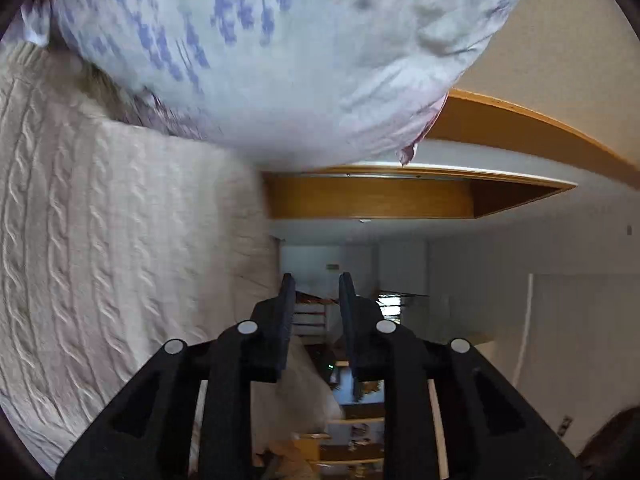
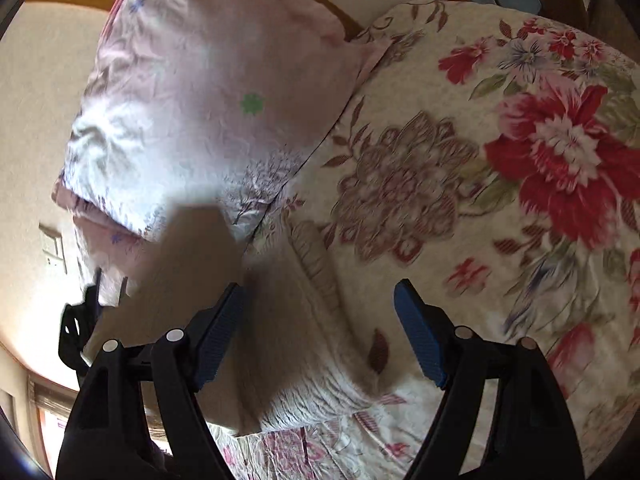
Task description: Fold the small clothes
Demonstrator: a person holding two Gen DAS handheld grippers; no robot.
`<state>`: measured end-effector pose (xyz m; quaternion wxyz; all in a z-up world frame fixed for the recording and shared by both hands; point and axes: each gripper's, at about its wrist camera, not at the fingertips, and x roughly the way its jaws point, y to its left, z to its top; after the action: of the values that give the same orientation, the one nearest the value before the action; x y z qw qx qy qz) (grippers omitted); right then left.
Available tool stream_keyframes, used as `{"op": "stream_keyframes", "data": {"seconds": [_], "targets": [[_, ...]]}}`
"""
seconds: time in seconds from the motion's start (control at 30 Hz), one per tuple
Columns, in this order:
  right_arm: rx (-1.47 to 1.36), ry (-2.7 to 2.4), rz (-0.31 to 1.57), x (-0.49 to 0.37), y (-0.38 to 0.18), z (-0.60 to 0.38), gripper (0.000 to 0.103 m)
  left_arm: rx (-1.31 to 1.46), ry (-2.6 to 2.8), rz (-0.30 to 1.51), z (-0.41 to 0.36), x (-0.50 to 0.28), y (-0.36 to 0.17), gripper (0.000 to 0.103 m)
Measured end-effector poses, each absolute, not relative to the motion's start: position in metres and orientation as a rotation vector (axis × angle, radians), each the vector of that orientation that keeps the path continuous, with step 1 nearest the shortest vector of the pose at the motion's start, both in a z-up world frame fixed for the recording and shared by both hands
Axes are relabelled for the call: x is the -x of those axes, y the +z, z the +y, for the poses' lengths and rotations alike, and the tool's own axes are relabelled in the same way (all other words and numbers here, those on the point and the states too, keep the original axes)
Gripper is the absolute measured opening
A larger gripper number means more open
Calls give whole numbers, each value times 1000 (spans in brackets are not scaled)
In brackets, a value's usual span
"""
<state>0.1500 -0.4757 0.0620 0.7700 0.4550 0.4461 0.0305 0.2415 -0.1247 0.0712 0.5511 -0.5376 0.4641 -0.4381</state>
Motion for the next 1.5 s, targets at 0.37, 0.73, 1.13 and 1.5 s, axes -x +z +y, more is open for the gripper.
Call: {"op": "stream_keyframes", "data": {"seconds": [0.37, 0.73, 1.13, 1.5], "targets": [[-1042, 258, 1212, -202, 22, -460, 89, 636, -604, 1137, -39, -208, 43, 56], [-973, 221, 1246, -221, 8, -429, 67, 479, -497, 1141, -98, -211, 14, 76], [-970, 474, 1195, -191, 36, -375, 33, 520, -605, 1015, -58, -197, 45, 36], [-626, 275, 1253, -212, 33, -323, 18, 261, -334, 937, -12, -133, 52, 48]]}}
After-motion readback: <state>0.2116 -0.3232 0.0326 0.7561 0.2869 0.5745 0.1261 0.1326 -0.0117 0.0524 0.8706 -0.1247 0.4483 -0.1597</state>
